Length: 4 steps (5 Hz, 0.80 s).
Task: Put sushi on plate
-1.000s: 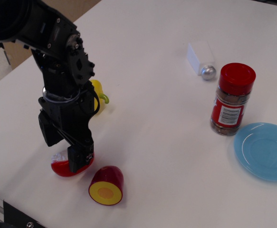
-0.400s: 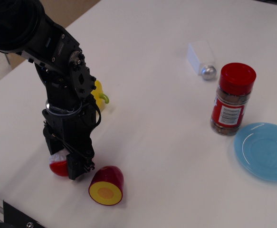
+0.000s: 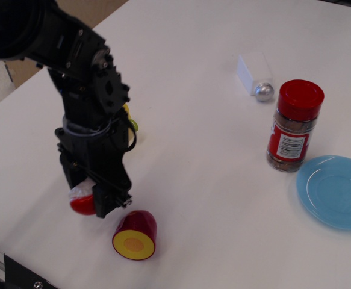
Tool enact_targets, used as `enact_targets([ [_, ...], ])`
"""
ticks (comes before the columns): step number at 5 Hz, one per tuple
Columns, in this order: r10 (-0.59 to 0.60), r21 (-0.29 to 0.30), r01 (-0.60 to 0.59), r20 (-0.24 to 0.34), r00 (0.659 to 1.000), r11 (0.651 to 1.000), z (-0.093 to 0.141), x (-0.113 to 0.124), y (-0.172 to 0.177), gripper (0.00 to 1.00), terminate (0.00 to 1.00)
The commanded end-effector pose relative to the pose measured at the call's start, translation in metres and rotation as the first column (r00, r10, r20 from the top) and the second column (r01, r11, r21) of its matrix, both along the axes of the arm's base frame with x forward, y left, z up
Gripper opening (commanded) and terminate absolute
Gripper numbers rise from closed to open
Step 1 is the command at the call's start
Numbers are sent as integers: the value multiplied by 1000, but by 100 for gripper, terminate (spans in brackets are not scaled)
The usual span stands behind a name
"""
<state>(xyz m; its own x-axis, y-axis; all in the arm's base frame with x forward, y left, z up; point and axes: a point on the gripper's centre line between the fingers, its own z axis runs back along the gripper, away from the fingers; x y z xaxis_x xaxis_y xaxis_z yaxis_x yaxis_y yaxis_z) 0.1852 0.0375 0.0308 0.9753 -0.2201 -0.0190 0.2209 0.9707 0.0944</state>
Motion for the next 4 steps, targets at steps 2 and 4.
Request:
enact_targets([
  [2,-225,-109,239,127,966,965,66,29,-92,0,0],
  [4,-337,-111,349,111,935,931,78,47,-144,0,0],
])
